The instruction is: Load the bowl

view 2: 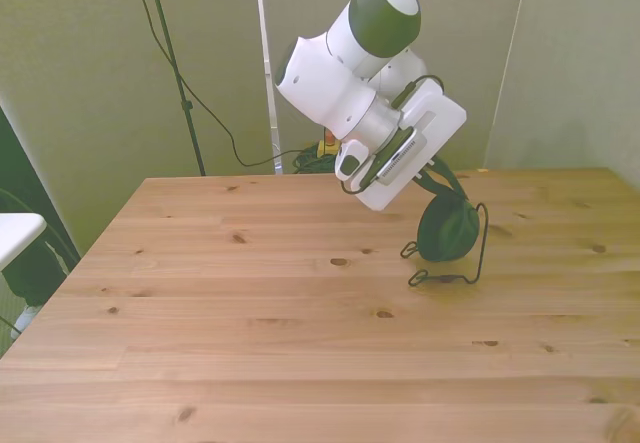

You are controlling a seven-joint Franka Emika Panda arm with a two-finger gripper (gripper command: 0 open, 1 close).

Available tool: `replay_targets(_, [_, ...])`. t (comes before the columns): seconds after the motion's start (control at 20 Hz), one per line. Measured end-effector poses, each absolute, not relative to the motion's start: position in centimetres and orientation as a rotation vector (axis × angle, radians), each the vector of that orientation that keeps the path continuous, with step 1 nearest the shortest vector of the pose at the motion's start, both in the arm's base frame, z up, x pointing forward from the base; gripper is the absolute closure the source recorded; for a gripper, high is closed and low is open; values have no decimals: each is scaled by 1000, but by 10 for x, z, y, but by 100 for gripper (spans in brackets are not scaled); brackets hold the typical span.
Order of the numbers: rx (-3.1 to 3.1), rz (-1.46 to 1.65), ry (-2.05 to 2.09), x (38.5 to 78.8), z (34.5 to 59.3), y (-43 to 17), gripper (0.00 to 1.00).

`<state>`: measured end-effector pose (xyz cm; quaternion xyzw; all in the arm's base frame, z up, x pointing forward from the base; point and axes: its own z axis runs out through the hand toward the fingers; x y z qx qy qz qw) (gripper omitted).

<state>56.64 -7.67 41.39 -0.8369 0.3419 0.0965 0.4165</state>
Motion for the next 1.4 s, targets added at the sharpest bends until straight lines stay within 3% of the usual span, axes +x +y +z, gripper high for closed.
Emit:
replay_targets(1.05, [-2096,245,898,572,399,-92,100])
replay_targets(1.1, [-2099,245,898,572,399,-91,0])
replay_targets(1.4, [-2107,241,893,573,400,-90,0])
